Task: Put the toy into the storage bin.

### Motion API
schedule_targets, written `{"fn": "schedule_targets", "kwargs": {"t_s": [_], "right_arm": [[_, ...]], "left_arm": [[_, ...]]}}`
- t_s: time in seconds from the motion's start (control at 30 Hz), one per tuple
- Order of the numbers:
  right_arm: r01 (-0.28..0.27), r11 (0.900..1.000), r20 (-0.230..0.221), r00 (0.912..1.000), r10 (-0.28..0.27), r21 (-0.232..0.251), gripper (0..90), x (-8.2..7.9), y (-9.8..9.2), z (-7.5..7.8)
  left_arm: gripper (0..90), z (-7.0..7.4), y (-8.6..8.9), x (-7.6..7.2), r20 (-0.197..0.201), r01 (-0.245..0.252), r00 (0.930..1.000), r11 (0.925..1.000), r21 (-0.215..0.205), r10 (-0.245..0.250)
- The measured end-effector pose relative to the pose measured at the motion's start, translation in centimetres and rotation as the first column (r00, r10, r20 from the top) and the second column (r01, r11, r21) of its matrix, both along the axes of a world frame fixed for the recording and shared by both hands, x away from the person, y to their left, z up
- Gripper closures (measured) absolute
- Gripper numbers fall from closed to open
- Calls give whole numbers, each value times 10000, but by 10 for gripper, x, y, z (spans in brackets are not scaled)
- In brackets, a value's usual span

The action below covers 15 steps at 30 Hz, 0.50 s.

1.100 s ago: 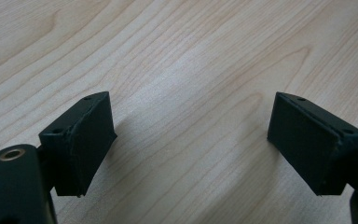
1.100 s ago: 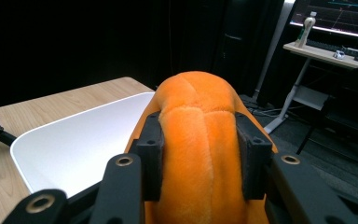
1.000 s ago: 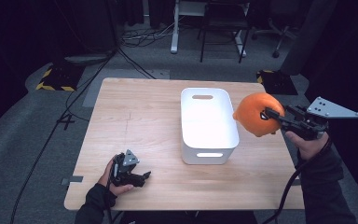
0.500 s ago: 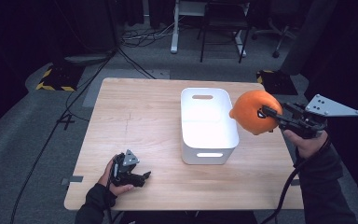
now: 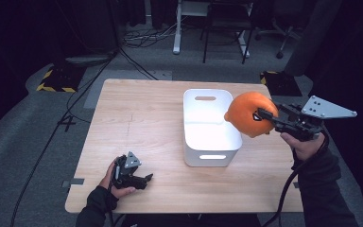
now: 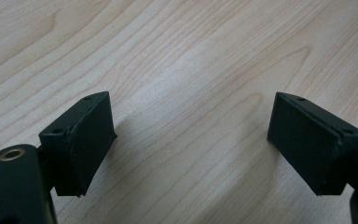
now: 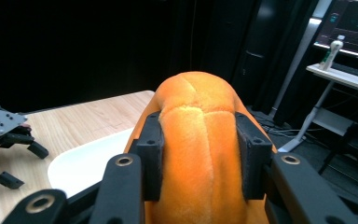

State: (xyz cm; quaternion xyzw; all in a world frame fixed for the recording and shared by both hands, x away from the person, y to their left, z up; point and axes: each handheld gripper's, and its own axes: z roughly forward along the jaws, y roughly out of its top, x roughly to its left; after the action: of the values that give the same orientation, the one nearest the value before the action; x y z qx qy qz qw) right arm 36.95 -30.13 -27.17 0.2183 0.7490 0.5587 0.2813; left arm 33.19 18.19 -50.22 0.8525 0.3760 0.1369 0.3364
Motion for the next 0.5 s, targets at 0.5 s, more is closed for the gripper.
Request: {"fn": "schedule_targets", "kwargs": {"t_s": [0.5], "right_arm": [[-645, 9978, 20, 9979, 645, -150, 610, -1, 26, -2]], "left_arm": [[148, 0, 0, 0, 2, -12, 10000, 10000, 9, 12]]}}
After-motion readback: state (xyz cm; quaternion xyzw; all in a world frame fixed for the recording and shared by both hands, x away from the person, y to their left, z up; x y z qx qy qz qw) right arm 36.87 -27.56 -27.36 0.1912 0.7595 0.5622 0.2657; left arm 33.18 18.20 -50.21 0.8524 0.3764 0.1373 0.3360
